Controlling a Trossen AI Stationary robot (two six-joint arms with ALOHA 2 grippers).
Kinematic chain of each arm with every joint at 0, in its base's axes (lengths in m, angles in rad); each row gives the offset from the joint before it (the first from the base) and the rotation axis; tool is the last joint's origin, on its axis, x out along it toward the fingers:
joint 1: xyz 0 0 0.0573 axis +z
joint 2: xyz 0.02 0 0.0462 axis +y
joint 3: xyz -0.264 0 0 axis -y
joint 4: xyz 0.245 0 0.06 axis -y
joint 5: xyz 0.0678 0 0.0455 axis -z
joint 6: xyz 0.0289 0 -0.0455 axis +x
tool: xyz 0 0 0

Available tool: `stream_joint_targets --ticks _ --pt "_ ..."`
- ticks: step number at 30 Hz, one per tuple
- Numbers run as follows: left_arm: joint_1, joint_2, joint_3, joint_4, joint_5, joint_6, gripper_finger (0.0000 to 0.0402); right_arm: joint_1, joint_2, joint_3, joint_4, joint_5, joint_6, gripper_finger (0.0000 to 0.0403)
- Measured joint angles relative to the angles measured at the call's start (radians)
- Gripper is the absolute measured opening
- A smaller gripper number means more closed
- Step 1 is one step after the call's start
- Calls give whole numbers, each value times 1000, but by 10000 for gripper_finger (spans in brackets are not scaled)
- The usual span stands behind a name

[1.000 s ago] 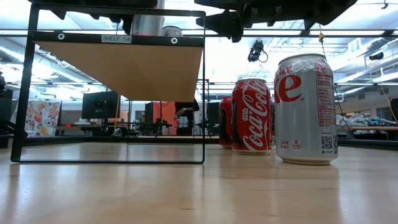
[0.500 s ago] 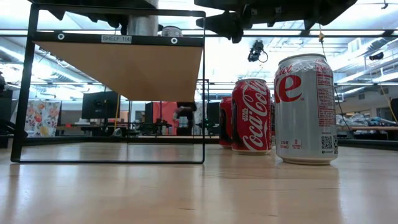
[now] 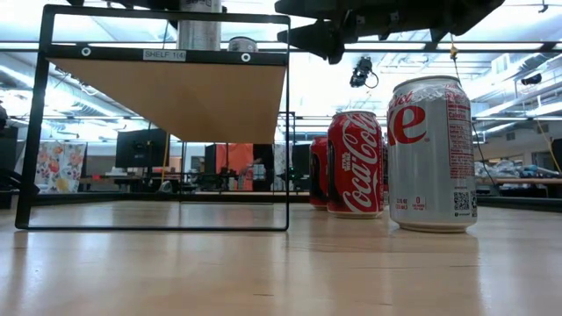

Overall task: Place canned beverage on shelf
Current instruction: Put the white-pink soda can on the shelf and align it with the other white-pink soda can

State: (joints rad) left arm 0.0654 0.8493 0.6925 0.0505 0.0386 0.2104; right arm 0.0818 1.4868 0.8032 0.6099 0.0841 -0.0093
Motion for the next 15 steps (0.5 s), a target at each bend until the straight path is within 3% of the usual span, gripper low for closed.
stream_joint_targets --ticks 15 --pt "-30 -130 1 -224 -147 22 373 3 0 0 0 0 0 336"
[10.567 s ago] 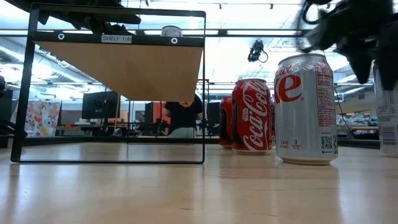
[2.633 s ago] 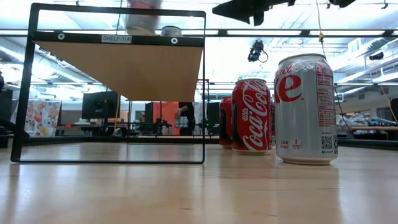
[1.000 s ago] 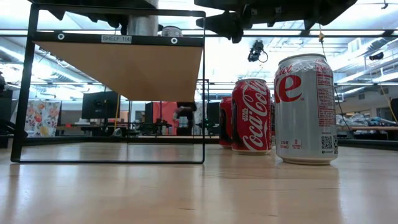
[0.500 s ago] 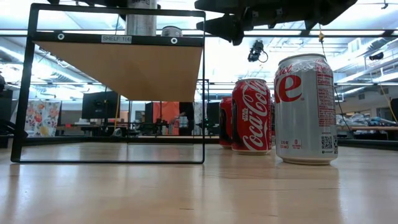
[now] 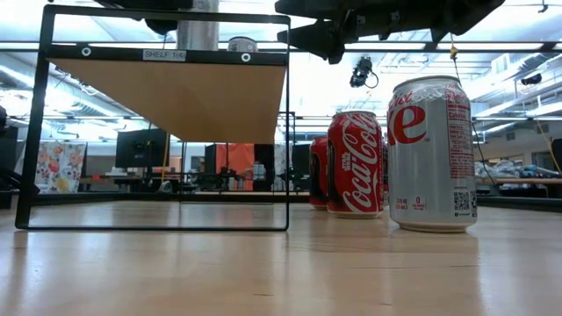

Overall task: Place canned beverage on shelf
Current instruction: Put the white-pink soda can on the shelf and align it with the other white-pink soda can

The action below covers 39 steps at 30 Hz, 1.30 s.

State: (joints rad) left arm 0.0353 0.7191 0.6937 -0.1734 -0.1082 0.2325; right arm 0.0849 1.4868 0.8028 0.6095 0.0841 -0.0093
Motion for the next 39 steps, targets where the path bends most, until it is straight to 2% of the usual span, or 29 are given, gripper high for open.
stream_joint_targets --ticks 5,16,18,22,24,30,36,39 --pt "-1 -43 0 -68 -97 -1 373 0 0 0 1 0 0 336" --pt "0 -46 0 -153 -345 -23 373 0 0 0 1 0 0 336" --pt "0 -46 0 -167 -335 -53 373 0 0 0 -3 0 0 336" --pt "0 -46 0 -190 -195 -155 373 0 0 0 -18 0 0 336" --pt "-6 -43 0 -208 -178 -206 373 0 0 0 -19 1 0 336" --pt "-86 4 0 -231 -194 -290 373 0 3 0 -15 0 9 336" --pt "-250 46 0 -248 -316 -310 360 0 57 0 19 0 9 336" --pt "-308 66 0 -243 -344 -323 349 -9 78 0 41 0 6 336"
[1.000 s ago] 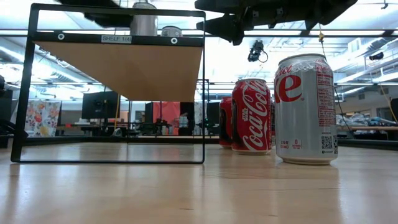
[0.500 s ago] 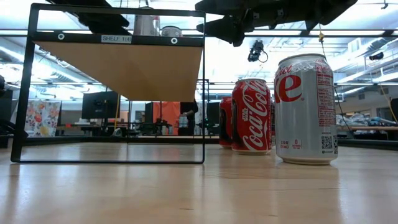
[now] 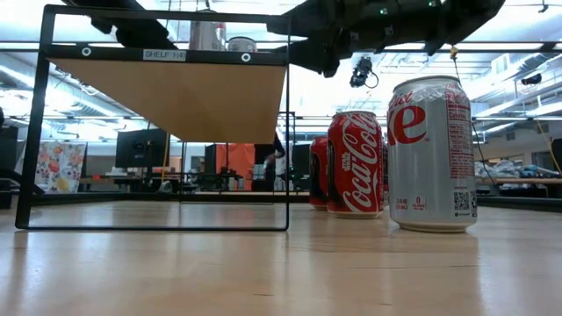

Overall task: Place canned beverage on shelf
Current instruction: Put the white-pink soda can on the shelf and align it with the other white-pink soda can

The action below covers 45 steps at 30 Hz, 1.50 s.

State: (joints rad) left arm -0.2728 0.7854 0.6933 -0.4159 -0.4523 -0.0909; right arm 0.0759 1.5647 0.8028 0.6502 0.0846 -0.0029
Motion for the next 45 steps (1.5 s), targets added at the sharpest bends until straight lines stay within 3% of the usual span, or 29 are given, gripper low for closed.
stream_joint_targets --ticks 5,11,25,45 --pt "-37 58 0 22 -52 -52 332 -16 4 0 29 1 2 336" --pt "-63 157 0 161 -58 -65 316 -21 3 1 83 0 -14 336" --pt "-63 356 0 404 -285 -106 285 -48 4 7 98 -6 -33 336" --pt "30 389 0 370 -319 -106 255 -47 4 8 104 -8 -27 336"
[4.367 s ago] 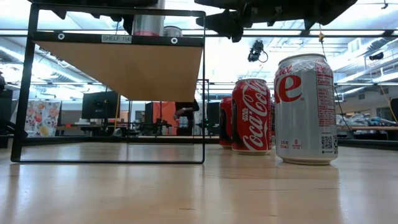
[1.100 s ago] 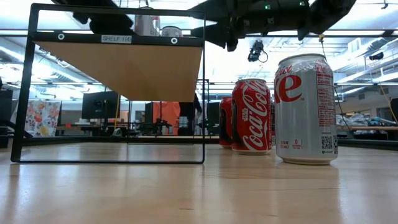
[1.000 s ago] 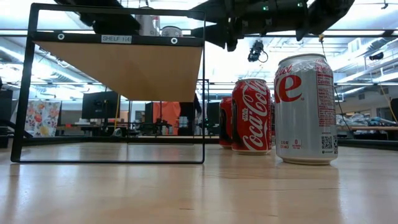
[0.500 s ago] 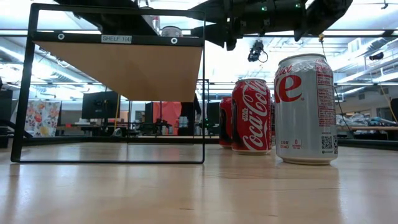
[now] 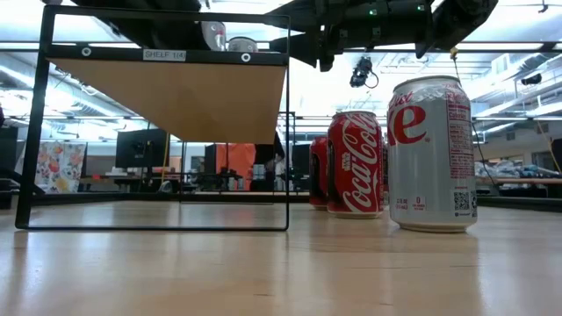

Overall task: Place canned beverage on shelf
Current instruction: Put the white-pink soda can on the shelf and align it with the other white-pink soda can

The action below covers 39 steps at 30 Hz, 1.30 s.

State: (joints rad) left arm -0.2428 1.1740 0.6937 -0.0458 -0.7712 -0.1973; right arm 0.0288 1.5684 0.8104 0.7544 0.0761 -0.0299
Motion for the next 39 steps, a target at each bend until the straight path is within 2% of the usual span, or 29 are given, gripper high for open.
stream_joint_targets --ticks 4,21,33,39 --pt "6 0 0 -5 -4 -1 249 0 0 0 -1 0 0 336" --pt "6 -5 0 -99 -151 25 247 0 0 0 -9 -1 1 336" --pt "26 -5 0 -108 -155 112 247 0 0 0 -8 -1 1 336" --pt "-20 -13 0 -95 -139 104 247 1 0 0 -17 -1 1 336"
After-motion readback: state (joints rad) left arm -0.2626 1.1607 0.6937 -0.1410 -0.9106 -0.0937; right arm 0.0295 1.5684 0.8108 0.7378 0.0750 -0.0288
